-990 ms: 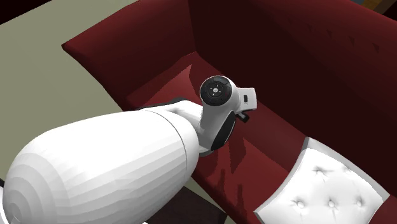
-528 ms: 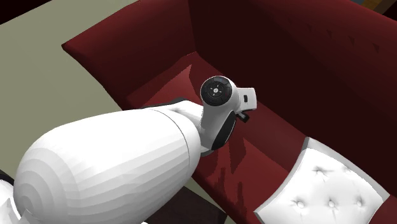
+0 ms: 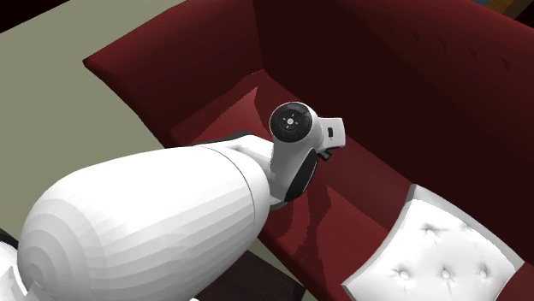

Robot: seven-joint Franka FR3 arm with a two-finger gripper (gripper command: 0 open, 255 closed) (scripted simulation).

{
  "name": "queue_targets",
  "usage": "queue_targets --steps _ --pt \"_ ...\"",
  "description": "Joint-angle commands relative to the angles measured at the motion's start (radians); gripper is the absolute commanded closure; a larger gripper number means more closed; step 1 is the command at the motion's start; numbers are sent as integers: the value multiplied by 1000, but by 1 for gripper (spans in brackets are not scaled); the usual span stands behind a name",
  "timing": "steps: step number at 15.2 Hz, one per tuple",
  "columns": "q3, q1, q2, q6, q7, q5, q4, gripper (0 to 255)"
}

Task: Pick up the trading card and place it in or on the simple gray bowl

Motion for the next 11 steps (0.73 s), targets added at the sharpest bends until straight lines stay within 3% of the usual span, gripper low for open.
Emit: queue_targets --steps 1,11 --pt "0 0 1 0 0 0 0 255" --pt "31 -17 -103 -119 -68 78 16 255"
